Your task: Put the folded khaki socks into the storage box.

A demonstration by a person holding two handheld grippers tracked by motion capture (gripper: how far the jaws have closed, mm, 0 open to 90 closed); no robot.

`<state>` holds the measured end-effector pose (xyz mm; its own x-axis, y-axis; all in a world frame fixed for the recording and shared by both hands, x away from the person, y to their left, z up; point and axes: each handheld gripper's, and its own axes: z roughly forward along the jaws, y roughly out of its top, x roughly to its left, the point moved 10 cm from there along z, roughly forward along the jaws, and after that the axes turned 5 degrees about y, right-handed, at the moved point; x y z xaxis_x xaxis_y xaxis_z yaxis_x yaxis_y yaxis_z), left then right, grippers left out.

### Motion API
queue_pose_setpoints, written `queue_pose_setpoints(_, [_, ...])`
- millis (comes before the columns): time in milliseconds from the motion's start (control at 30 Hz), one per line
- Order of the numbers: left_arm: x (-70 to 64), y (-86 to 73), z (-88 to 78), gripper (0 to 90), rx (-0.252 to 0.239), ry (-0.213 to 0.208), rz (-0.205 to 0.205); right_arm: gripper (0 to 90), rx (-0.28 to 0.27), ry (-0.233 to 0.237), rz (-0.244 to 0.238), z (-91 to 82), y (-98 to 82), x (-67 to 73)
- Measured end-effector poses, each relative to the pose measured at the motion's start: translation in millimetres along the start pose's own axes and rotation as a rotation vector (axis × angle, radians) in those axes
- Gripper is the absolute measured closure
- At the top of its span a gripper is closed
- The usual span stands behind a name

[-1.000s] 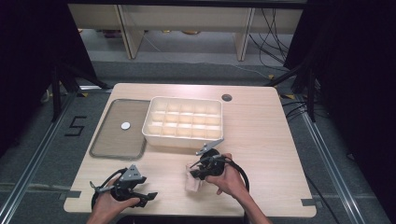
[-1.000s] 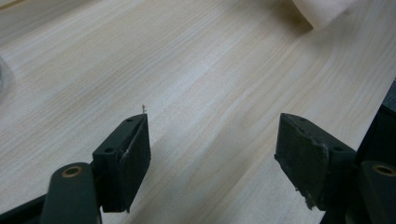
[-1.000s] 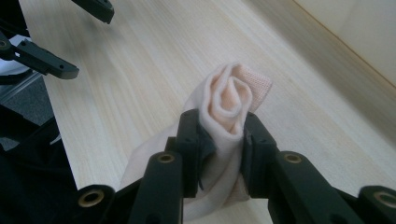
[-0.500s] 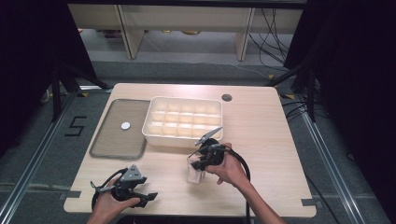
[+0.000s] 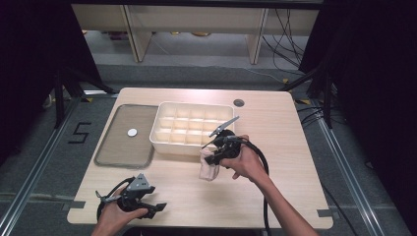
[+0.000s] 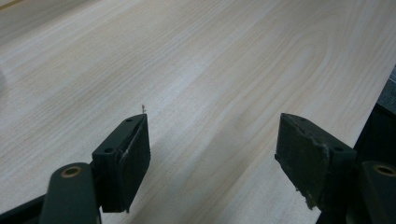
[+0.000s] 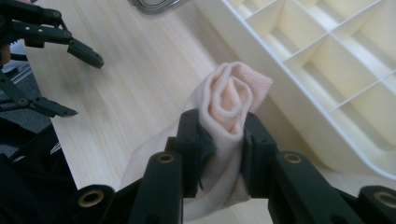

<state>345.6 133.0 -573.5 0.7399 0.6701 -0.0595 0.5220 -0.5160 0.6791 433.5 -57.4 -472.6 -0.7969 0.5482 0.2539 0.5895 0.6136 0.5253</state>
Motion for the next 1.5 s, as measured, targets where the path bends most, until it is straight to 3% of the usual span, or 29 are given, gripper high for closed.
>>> queue_pose_setpoints(67, [-1.1,1.0,1.2,25.6,-0.010,0.003,-0.024,72.7,-0.004,-0.005,-0.004,-6.9,4.9,-5.8])
queue_pose_setpoints(133, [-1.2,0.9,1.2,25.5,-0.010,0.002,-0.023,72.7,-0.005,-0.015,-0.007,-8.3,6.2,-8.1])
queue_pose_setpoints(200, [0.1,-0.3,0.7,25.5,0.005,-0.001,0.003,72.7,0.000,-0.030,-0.004,-15.4,10.3,-14.3])
queue_pose_setpoints(267, [-1.2,1.0,2.5,25.2,-0.008,-0.003,-0.015,72.7,0.004,-0.032,0.016,-19.5,12.7,-17.1])
queue_pose_setpoints(300, [-1.1,0.3,2.0,25.2,0.002,-0.003,-0.005,72.7,0.007,-0.037,0.025,-21.2,13.4,-18.8])
queue_pose_setpoints(367, [-1.5,0.1,2.9,25.2,0.006,0.000,-0.016,72.7,-0.002,-0.038,0.003,-22.5,16.3,-22.3])
queue_pose_setpoints(400, [-2.3,0.6,2.6,25.2,0.007,-0.008,0.008,72.7,0.000,-0.042,0.017,-24.6,17.3,-23.0])
queue_pose_setpoints(500, [-3.1,0.5,2.8,25.2,0.006,-0.008,0.002,72.7,0.007,-0.062,0.045,-29.5,20.5,-30.4])
queue_pose_setpoints(533, [-3.3,1.0,2.9,25.2,0.002,-0.011,0.002,72.7,-0.005,-0.061,0.026,-29.8,23.0,-33.4])
queue_pose_setpoints(767, [-3.5,2.1,2.6,24.9,-0.007,-0.012,-0.015,72.7,-0.002,-0.092,0.057,-33.7,32.2,-57.4])
queue_pose_setpoints(867, [-1.8,0.4,2.3,24.9,0.011,-0.016,0.012,72.7,-0.005,-0.106,0.062,-33.1,35.7,-65.4])
queue_pose_setpoints(900, [-3.6,1.8,3.7,24.9,-0.003,-0.014,-0.013,72.7,-0.013,-0.112,0.065,-32.5,38.4,-69.4])
queue_pose_setpoints(1033, [-3.0,0.8,3.3,24.7,0.006,-0.013,-0.003,72.7,-0.016,-0.155,0.075,-31.0,44.5,-90.3])
queue_pose_setpoints(1133, [-3.2,0.7,3.9,24.7,0.007,-0.016,0.006,72.7,-0.019,-0.171,0.083,-31.1,46.6,-97.2])
queue_pose_setpoints(1267, [-3.6,-0.2,4.5,24.7,0.013,-0.014,-0.008,72.7,-0.015,-0.203,0.095,-25.7,47.5,-112.2])
queue_pose_setpoints(1400, [-3.1,0.5,4.1,24.6,0.008,-0.015,0.004,72.7,0.006,-0.237,0.096,-18.7,45.1,-121.7])
queue_pose_setpoints(1467, [-3.8,-0.1,4.8,24.6,0.010,-0.016,-0.009,72.6,0.006,-0.236,0.103,-16.8,45.1,-121.9])
queue_pose_setpoints(1500, [-1.6,0.0,4.7,24.7,0.010,-0.001,0.000,72.7,0.005,-0.241,0.101,-11.7,44.8,-124.3])
